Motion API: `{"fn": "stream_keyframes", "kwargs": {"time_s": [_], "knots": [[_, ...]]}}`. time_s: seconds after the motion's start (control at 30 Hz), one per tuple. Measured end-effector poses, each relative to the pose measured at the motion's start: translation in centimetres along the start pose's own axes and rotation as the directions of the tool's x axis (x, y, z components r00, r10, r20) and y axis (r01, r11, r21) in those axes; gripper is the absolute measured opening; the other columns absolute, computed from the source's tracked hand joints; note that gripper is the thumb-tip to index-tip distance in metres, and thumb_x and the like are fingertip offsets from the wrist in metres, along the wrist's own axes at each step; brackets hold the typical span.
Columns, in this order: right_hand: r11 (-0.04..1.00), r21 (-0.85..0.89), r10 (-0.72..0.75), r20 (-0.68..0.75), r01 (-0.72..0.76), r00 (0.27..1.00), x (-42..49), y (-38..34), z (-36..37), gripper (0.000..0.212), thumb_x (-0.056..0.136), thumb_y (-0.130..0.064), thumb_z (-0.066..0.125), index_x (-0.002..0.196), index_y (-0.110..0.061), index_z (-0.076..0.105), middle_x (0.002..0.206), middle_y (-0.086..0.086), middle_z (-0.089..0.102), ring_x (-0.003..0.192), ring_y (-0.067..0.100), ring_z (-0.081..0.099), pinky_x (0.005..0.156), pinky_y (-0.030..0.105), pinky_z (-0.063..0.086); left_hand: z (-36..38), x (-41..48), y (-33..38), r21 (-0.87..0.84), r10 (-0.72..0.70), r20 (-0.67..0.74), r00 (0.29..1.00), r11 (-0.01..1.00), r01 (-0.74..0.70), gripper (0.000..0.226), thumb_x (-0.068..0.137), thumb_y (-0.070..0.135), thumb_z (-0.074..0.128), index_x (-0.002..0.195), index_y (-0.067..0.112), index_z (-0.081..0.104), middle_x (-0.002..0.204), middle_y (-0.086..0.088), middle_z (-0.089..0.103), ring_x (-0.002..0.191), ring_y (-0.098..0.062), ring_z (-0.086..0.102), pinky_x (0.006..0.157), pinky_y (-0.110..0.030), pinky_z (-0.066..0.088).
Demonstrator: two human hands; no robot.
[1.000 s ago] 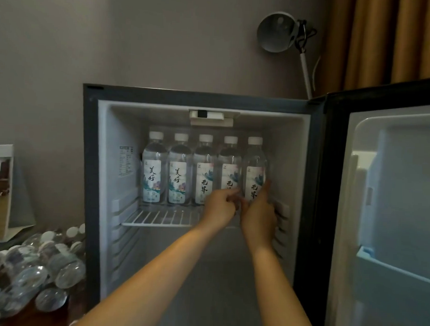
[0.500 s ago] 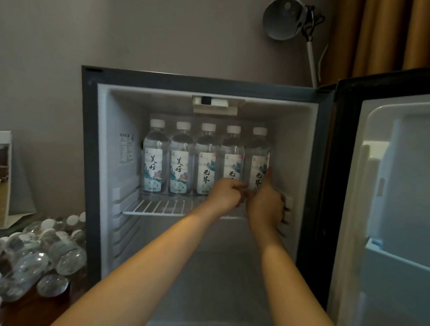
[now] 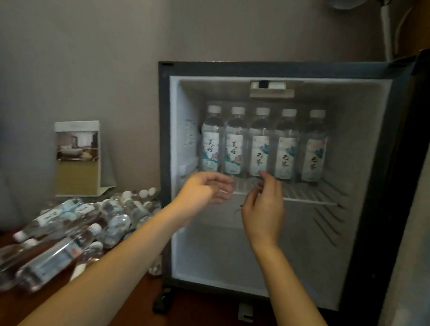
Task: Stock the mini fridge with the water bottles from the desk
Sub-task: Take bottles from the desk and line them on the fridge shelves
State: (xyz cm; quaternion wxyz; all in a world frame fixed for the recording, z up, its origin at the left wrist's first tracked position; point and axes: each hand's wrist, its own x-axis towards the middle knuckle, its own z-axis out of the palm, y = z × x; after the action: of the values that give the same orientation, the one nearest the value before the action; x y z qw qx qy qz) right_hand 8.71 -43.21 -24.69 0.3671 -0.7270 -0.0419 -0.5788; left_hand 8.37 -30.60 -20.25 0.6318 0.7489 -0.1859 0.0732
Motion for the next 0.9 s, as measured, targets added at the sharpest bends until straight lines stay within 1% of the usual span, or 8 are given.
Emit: {"fn": "stream_keyframes", "kwargs": {"time_s": [0.17, 0.27, 0.4, 0.5, 0.6, 0.7, 0.8, 0.9], "knots": [[0.986, 0.163, -0.006, 0.277, -0.040, 0.961, -5.8, -4.1, 3.2, 0.028, 0.085, 0.001, 0.052, 0.112, -0.003, 0.060, 0.096, 0.018, 0.064, 0.079, 0.036, 0.062, 0.066, 0.038, 0.048, -8.4, -5.4, -4.4, 0.083, -0.096, -0.200, 0.975, 0.990, 0.115, 0.043, 0.085, -0.017, 0.031, 0.081, 0.012, 0.064, 0.074, -0.005, 0.066, 0.051, -0.003, 0.063, 0.049, -0.013, 0.049], [0.970, 0.233, -0.052, 0.465, -0.065, 0.884, -9.4, -6.5, 4.5, 0.025, 0.088, -0.003, 0.052, 0.111, -0.007, 0.061, 0.092, 0.015, 0.066, 0.076, 0.034, 0.063, 0.063, 0.031, 0.042, -13.4, -7.7, -8.2, 0.161, -0.160, -0.430, 0.889, 0.955, 0.249, 0.036, 0.088, -0.011, 0.036, 0.081, 0.012, 0.063, 0.082, -0.010, 0.064, 0.054, -0.011, 0.058, 0.044, -0.015, 0.045], [0.970, 0.178, -0.033, 0.769, -0.164, 0.638, -13.6, -8.9, 7.1, 0.021, 0.093, -0.014, 0.049, 0.110, -0.015, 0.060, 0.085, 0.001, 0.061, 0.081, 0.022, 0.062, 0.061, 0.023, 0.040, -18.0, -10.3, -13.5, 0.292, -0.269, -0.627, 0.731, 0.789, 0.540, 0.008, 0.088, 0.011, 0.057, 0.095, 0.011, 0.061, 0.100, -0.014, 0.065, 0.086, -0.025, 0.062, 0.069, -0.029, 0.044], [0.969, 0.044, 0.056, 0.921, -0.245, 0.386, -16.5, -9.5, 10.2, 0.026, 0.093, -0.019, 0.049, 0.117, -0.016, 0.059, 0.102, 0.005, 0.066, 0.102, 0.025, 0.061, 0.082, 0.032, 0.046, -18.6, -11.6, -16.5, 0.406, -0.360, -0.573, 0.736, 0.656, 0.637, 0.030, 0.080, 0.026, 0.068, 0.100, 0.007, 0.058, 0.109, -0.017, 0.064, 0.101, -0.031, 0.060, 0.078, -0.032, 0.049], [0.935, -0.061, 0.147, 0.963, -0.348, 0.226, -19.2, -9.7, 12.6, 0.032, 0.096, -0.023, 0.046, 0.124, -0.012, 0.057, 0.123, 0.008, 0.062, 0.116, 0.024, 0.056, 0.092, 0.028, 0.042, -18.2, -12.4, -17.3, 0.407, -0.333, -0.588, 0.737, 0.666, 0.625, 0.052, 0.078, 0.025, 0.073, 0.120, 0.002, 0.052, 0.119, -0.014, 0.059, 0.109, -0.028, 0.057, 0.085, -0.031, 0.044], [0.843, -0.109, 0.233, 0.957, -0.526, 0.174, -21.5, -9.7, 14.3, 0.023, 0.097, -0.030, 0.041, 0.101, -0.020, 0.062, 0.093, 0.006, 0.062, 0.092, 0.022, 0.057, 0.085, 0.036, 0.046, -18.3, -12.7, -17.8, 0.228, -0.408, -0.609, 0.681, 0.732, 0.642, 0.063, 0.076, 0.024, 0.075, 0.126, -0.002, 0.046, 0.123, -0.014, 0.056, 0.110, -0.025, 0.056, 0.079, -0.023, 0.041], [0.731, -0.146, 0.288, 0.952, -0.667, 0.107, -22.6, -10.0, 15.8, 0.033, 0.098, -0.038, 0.038, 0.082, -0.021, 0.061, 0.086, 0.002, 0.061, 0.087, 0.022, 0.058, 0.084, 0.040, 0.048, -18.7, -13.0, -17.9, -0.024, -0.605, -0.479, 0.636, 0.733, 0.679, 0.061, 0.074, 0.028, 0.076, 0.118, -0.008, 0.053, 0.109, -0.017, 0.065, 0.085, -0.014, 0.064, 0.051, -0.015, 0.045], [0.550, -0.190, 0.347, 0.938, -0.813, 0.016, -22.1, -10.4, 17.0, 0.041, 0.099, -0.040, 0.037, 0.095, -0.011, 0.066, 0.095, 0.010, 0.067, 0.094, 0.028, 0.064, 0.088, 0.043, 0.052, -19.0, -13.5, -17.9, -0.070, -0.680, -0.319, 0.660, 0.711, 0.700, 0.057, 0.072, 0.027, 0.076, 0.115, -0.003, 0.055, 0.097, -0.011, 0.069, 0.076, -0.014, 0.066, 0.056, -0.019, 0.050]]}}
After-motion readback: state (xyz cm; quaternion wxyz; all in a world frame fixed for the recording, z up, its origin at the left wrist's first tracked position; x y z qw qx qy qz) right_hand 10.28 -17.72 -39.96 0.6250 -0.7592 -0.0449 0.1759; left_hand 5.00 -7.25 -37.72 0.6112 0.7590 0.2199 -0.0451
